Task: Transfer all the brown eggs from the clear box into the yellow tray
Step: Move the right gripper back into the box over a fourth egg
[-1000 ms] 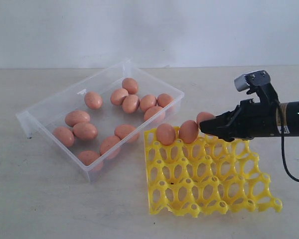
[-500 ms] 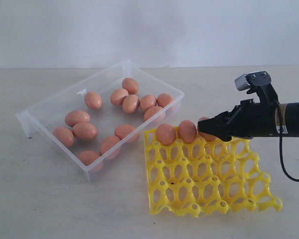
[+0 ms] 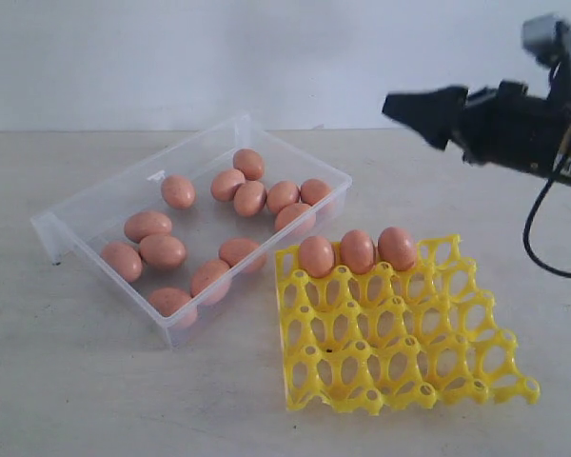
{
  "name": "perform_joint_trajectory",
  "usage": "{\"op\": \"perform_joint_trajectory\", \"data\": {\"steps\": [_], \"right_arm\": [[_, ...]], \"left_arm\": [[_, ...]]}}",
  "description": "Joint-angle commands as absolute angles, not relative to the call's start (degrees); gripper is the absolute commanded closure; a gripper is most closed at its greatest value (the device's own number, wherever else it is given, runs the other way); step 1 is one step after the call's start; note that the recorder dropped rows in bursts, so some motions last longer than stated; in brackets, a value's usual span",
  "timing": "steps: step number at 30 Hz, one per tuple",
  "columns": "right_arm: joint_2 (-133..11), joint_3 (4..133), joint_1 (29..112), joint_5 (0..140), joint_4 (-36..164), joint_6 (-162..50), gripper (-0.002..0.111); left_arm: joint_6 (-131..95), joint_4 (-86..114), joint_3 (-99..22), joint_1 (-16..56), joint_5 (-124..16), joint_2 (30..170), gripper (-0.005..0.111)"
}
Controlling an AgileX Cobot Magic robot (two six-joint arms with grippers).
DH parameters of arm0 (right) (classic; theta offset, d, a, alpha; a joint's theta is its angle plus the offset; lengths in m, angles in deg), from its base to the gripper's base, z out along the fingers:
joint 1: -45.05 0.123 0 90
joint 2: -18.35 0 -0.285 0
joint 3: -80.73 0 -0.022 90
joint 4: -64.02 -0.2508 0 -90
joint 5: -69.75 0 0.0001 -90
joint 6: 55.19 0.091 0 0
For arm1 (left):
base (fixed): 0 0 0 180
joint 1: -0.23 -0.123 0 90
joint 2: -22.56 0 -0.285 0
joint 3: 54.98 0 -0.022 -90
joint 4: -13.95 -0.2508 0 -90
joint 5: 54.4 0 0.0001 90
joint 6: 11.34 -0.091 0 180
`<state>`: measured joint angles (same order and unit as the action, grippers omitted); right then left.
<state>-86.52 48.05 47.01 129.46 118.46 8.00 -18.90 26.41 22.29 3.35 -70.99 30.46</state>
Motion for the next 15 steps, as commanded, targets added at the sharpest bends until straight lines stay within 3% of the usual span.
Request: {"op": "perform_joint_trajectory", "data": {"steps": [1, 4, 5, 10, 13, 15], "right_arm": [[-78.4, 51.1, 54.6, 133.5, 115.7, 12.2, 0.070], [-76.6, 57.2, 67.4, 122.2, 123.2, 10.6, 0.101], [-76.9, 59.9, 74.0, 112.1, 126.6, 8.0, 0.108], [-80.7, 68.7, 90.4, 69.8, 128.7, -0.7, 0.108], [-87.1, 77.0, 95.6, 40.6, 125.0, -3.7, 0.108], [-91.5, 83.4, 95.9, 29.8, 114.6, -19.4, 0.108]], "left_arm": [[-18.9, 26.6, 22.2, 3.2, -70.7, 30.3, 0.111], [-18.9, 26.6, 22.2, 3.2, -70.7, 30.3, 0.111], [-18.9, 26.6, 22.2, 3.2, -70.7, 30.3, 0.111], [-18.9, 26.6, 22.2, 3.2, -70.7, 30.3, 0.111], [-18.9, 26.6, 22.2, 3.2, -70.7, 30.3, 0.111], [-18.9, 26.6, 22.2, 3.2, -70.7, 30.3, 0.111]]}}
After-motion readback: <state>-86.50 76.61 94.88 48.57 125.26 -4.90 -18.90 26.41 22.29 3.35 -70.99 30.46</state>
